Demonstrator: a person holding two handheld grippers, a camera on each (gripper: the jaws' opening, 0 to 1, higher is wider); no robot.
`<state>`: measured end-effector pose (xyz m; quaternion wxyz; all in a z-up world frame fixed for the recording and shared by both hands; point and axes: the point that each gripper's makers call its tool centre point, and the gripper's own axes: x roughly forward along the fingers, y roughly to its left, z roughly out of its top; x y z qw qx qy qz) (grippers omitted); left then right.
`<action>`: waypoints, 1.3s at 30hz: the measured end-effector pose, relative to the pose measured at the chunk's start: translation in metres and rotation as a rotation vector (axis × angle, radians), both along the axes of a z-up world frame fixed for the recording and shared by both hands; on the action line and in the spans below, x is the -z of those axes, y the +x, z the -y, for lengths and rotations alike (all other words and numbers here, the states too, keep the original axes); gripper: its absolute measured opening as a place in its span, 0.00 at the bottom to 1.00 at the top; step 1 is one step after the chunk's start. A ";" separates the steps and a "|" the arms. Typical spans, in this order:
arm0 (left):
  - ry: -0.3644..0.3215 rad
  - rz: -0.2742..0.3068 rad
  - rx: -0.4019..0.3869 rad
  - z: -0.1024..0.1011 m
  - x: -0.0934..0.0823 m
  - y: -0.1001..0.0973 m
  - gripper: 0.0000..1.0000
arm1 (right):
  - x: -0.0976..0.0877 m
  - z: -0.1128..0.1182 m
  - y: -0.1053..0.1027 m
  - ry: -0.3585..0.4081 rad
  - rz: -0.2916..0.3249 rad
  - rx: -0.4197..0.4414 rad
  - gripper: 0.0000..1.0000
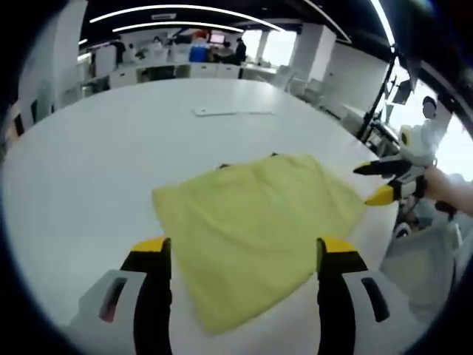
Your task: Fold the garment on the visible template until the final outline fits inside the template.
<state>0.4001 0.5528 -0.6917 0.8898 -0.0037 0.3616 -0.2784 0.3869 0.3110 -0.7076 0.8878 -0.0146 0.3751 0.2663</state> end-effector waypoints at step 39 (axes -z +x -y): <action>-0.036 -0.005 0.012 -0.023 -0.028 -0.090 0.94 | -0.044 0.019 -0.077 0.033 0.012 -0.059 0.96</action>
